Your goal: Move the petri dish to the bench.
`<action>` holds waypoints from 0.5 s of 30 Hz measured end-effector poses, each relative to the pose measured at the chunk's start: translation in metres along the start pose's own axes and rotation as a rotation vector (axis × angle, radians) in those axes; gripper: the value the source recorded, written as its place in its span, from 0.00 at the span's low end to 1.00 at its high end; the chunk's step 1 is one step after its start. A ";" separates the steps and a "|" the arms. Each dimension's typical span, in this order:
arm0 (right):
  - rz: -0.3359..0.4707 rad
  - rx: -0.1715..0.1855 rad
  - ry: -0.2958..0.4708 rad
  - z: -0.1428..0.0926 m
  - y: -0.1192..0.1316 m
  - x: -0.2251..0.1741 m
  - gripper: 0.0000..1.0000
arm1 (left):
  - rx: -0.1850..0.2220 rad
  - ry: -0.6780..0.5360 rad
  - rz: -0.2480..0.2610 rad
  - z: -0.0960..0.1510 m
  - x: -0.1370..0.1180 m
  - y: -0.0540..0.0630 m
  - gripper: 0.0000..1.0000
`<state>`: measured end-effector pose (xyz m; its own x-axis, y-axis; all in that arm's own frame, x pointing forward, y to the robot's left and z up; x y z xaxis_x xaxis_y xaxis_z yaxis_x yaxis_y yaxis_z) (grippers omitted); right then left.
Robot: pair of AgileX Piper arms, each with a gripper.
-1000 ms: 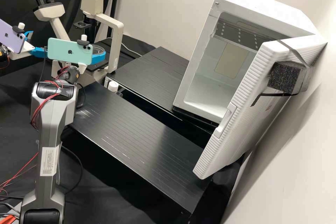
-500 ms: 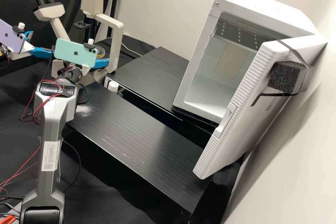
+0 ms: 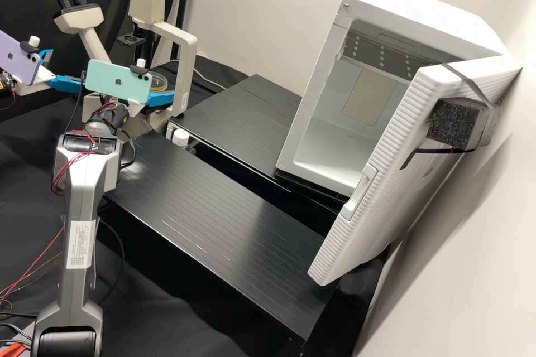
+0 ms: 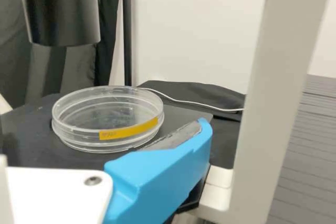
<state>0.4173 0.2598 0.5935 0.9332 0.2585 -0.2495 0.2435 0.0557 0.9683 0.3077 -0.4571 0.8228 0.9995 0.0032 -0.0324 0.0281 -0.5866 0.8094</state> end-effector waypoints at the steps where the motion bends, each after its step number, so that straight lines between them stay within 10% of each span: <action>1: 0.000 0.001 -0.003 0.001 -0.001 0.001 1.00 | 0.000 0.000 0.000 0.000 0.000 0.000 1.00; 15: 0.000 0.010 -0.046 0.003 -0.006 0.014 1.00 | 0.000 0.000 0.000 0.000 0.000 0.000 1.00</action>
<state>0.4297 0.2607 0.5841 0.9444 0.2141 -0.2497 0.2456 0.0464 0.9683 0.3077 -0.4571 0.8228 0.9995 0.0032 -0.0324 0.0281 -0.5866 0.8094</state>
